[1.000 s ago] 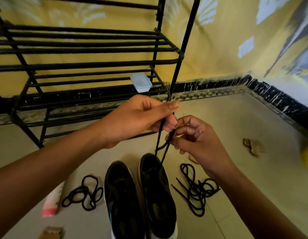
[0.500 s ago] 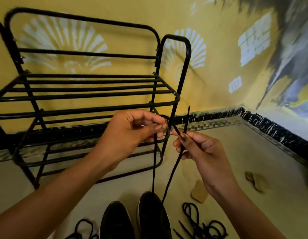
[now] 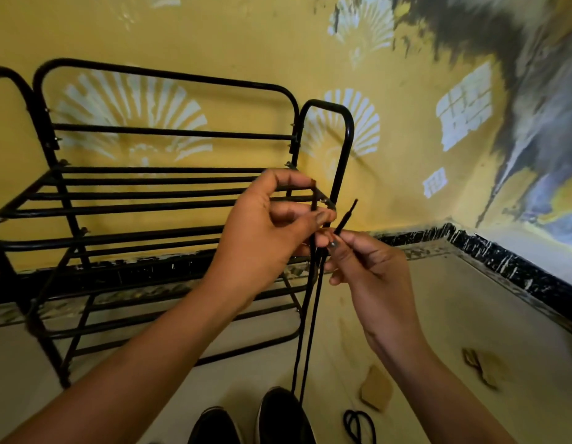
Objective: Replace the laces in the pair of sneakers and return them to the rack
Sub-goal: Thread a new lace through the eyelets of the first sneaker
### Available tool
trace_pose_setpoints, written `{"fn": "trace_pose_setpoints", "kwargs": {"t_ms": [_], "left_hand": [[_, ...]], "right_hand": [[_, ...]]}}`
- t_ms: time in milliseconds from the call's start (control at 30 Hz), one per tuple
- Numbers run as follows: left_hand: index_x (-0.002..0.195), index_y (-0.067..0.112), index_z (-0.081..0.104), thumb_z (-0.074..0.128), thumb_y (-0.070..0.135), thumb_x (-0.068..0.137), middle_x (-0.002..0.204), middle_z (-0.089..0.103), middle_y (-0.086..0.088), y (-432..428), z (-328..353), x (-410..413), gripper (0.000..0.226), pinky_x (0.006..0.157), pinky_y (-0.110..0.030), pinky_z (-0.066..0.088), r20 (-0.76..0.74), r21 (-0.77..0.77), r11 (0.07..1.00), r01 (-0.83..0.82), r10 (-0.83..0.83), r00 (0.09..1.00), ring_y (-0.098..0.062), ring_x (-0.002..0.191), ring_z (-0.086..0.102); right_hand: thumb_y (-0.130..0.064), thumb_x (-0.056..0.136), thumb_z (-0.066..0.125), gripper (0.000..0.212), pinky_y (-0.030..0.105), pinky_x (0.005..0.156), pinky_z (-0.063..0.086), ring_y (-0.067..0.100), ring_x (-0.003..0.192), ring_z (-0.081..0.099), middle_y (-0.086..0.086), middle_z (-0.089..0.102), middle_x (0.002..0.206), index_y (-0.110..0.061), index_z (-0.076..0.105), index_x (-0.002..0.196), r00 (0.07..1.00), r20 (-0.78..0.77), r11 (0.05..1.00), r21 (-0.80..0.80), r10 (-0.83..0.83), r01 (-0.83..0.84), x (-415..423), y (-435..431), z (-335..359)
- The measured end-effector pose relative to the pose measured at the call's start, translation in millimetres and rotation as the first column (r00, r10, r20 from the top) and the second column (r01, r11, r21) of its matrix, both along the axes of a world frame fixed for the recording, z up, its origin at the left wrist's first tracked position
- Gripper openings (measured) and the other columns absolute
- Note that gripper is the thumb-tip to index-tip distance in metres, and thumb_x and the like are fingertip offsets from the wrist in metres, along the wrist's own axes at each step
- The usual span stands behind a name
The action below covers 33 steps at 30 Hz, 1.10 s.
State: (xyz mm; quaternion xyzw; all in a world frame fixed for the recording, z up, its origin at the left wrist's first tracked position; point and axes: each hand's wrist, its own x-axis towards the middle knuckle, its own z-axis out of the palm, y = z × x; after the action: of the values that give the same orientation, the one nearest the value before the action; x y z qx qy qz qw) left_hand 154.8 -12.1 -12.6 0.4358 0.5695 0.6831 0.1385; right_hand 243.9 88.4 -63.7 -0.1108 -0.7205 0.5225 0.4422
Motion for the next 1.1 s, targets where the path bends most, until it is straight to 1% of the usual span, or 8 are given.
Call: {"fn": "trace_pose_setpoints", "kwargs": {"t_ms": [133, 300, 533, 667, 833, 933, 1033, 1100], "left_hand": [[0.097, 0.022, 0.060, 0.065, 0.014, 0.083, 0.080, 0.073, -0.001, 4.5, 0.6, 0.7, 0.016, 0.051, -0.020, 0.053, -0.071, -0.078, 0.995, -0.055, 0.049, 0.996, -0.015, 0.069, 0.070], [0.089, 0.023, 0.070, 0.069, 0.021, 0.081, 0.082, 0.070, 0.008, 6.1, 2.3, -0.4, 0.009, 0.062, -0.035, 0.059, -0.194, -0.084, 0.986, -0.142, 0.123, 0.973, -0.012, 0.072, 0.069], [0.088, 0.024, 0.073, 0.070, 0.026, 0.079, 0.085, 0.071, 0.008, 7.7, 9.7, 3.1, 0.009, 0.072, -0.041, 0.057, -0.233, -0.162, 0.977, -0.140, 0.100, 0.967, -0.022, 0.072, 0.065], [0.086, 0.021, 0.068, 0.066, 0.024, 0.085, 0.080, 0.064, 0.010, 10.4, 8.7, 3.3, 0.004, 0.065, -0.021, 0.047, -0.207, -0.178, 0.978, -0.109, 0.071, 0.976, -0.008, 0.067, 0.053], [0.079, 0.017, 0.062, 0.058, 0.019, 0.091, 0.076, 0.061, 0.012, 8.0, 4.9, 1.7, 0.012, 0.073, -0.015, 0.043, -0.120, -0.179, 0.980, -0.086, 0.065, 0.991, 0.006, 0.070, 0.054], [0.085, 0.014, 0.065, 0.056, 0.017, 0.092, 0.092, 0.069, -0.002, 4.6, 4.2, -0.3, 0.012, 0.072, -0.008, 0.043, -0.078, -0.157, 0.983, -0.091, 0.080, 0.994, 0.002, 0.080, 0.056], [0.084, 0.017, 0.064, 0.052, 0.015, 0.094, 0.089, 0.069, 0.005, 0.6, 5.9, -2.2, 0.015, 0.063, 0.001, 0.041, -0.026, -0.163, 0.982, -0.095, 0.092, 0.995, 0.009, 0.074, 0.058], [0.084, 0.015, 0.061, 0.050, 0.012, 0.095, 0.085, 0.068, 0.005, -1.0, 4.7, -3.1, 0.016, 0.058, -0.002, 0.042, 0.010, -0.146, 0.985, -0.088, 0.090, 0.996, 0.008, 0.068, 0.061]], "right_hand": [[-0.020, 0.092, 0.053, 0.017, 0.012, 0.051, 0.043, 0.002, 0.059, 0.056, 0.006, 0.064, 0.079, -0.024, 0.068, 0.087, 0.998, 0.031, 0.987, 0.153, -0.053, 0.048, 0.7, 2.6, 6.8], [-0.029, 0.094, 0.046, 0.016, 0.011, 0.054, 0.040, 0.007, 0.062, 0.055, -0.008, 0.054, 0.073, -0.031, 0.060, 0.085, 0.984, 0.057, 0.902, 0.410, -0.172, 0.134, 3.9, 7.6, 10.1], [-0.013, 0.093, 0.047, 0.020, 0.000, 0.063, 0.035, -0.009, 0.075, 0.053, -0.019, 0.046, 0.075, -0.031, 0.052, 0.086, 0.984, -0.004, 0.814, 0.562, -0.177, 0.148, 3.8, 4.8, 12.0], [-0.026, 0.094, 0.049, 0.011, 0.002, 0.062, 0.036, -0.004, 0.074, 0.054, -0.015, 0.050, 0.075, -0.029, 0.058, 0.088, 0.984, -0.024, 0.841, 0.516, -0.178, 0.165, 4.5, 4.3, 5.3], [-0.053, 0.085, 0.053, 0.029, 0.013, 0.068, 0.048, -0.002, 0.090, 0.058, -0.016, 0.061, 0.099, -0.036, 0.057, 0.109, 0.975, 0.158, 0.978, 0.164, -0.155, 0.129, 12.2, -4.2, -70.2], [-0.078, 0.065, 0.048, 0.069, 0.015, 0.078, 0.045, 0.000, 0.100, 0.052, -0.018, 0.052, 0.109, -0.040, 0.046, 0.122, 0.828, 0.537, 0.986, 0.109, -0.165, 0.126, 27.8, -11.3, -148.6], [-0.101, 0.039, 0.034, 0.127, 0.024, 0.101, 0.039, 0.010, 0.122, 0.040, -0.010, 0.039, 0.131, -0.028, 0.031, 0.142, 0.602, 0.796, 0.998, 0.061, -0.066, 0.028, 47.4, -18.8, -213.6], [-0.091, 0.053, 0.049, 0.119, 0.027, 0.105, 0.033, 0.016, 0.130, 0.034, -0.002, 0.033, 0.139, -0.022, 0.023, 0.146, 0.456, 0.889, 0.997, 0.070, -0.046, -0.036, 57.1, -25.8, -236.5]]}}
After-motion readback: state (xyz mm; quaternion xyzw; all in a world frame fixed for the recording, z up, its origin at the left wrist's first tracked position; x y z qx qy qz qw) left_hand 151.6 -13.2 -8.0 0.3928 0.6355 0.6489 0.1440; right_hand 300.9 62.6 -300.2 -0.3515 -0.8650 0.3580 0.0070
